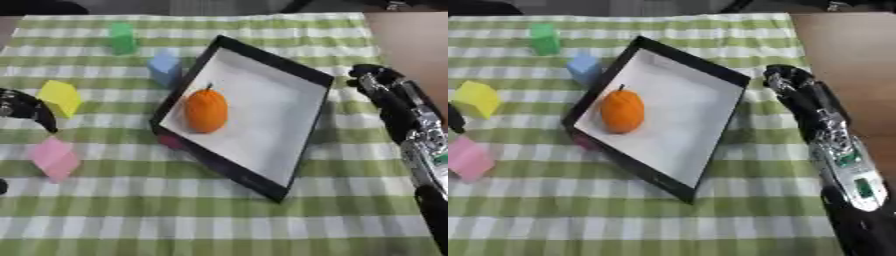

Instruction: Pick up objects on the table and place them in the box.

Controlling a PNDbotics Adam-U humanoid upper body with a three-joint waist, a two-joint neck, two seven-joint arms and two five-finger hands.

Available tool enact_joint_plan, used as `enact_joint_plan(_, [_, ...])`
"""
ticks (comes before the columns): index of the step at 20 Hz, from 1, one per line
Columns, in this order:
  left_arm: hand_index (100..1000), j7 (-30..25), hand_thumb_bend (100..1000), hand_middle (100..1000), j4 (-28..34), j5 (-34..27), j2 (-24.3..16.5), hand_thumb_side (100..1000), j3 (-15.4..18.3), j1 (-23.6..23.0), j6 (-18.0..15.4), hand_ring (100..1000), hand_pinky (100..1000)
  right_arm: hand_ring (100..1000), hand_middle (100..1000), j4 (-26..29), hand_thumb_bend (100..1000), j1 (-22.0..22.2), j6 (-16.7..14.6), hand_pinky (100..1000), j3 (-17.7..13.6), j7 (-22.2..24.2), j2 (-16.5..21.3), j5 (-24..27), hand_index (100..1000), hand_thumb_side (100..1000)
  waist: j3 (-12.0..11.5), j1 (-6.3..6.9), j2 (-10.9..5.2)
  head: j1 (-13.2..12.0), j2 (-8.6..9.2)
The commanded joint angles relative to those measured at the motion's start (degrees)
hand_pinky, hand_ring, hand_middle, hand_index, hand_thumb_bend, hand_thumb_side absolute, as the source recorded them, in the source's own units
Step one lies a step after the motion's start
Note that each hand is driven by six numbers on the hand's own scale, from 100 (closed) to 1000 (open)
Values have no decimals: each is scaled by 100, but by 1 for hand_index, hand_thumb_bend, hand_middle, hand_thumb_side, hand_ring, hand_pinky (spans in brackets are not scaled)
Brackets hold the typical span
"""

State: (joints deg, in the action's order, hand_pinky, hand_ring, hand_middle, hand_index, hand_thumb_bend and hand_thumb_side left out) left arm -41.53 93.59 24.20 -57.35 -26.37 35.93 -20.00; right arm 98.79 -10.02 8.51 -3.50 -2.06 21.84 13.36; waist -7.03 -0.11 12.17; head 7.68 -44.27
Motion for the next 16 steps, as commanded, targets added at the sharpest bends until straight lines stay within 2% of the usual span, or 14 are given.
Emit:
enact_joint_plan(1, [834,80,705,795,-163,228,-20,100,-7,141,-283,814,828,790,735,65,133,-28,-15,974,-32,18,134,-35,748,477,14,96,-172,-30,16])
enact_joint_plan(8, [846,285,752,807,-359,612,225,100,-145,320,-717,826,841,790,735,63,132,-31,-10,974,-26,22,125,-37,749,479,32,101,-162,-52,16])
enact_joint_plan(16, [846,240,757,813,-671,1001,508,100,-272,487,-1007,833,845,790,735,58,131,-19,-7,973,-31,19,102,-38,748,480,63,108,-155,-102,16])
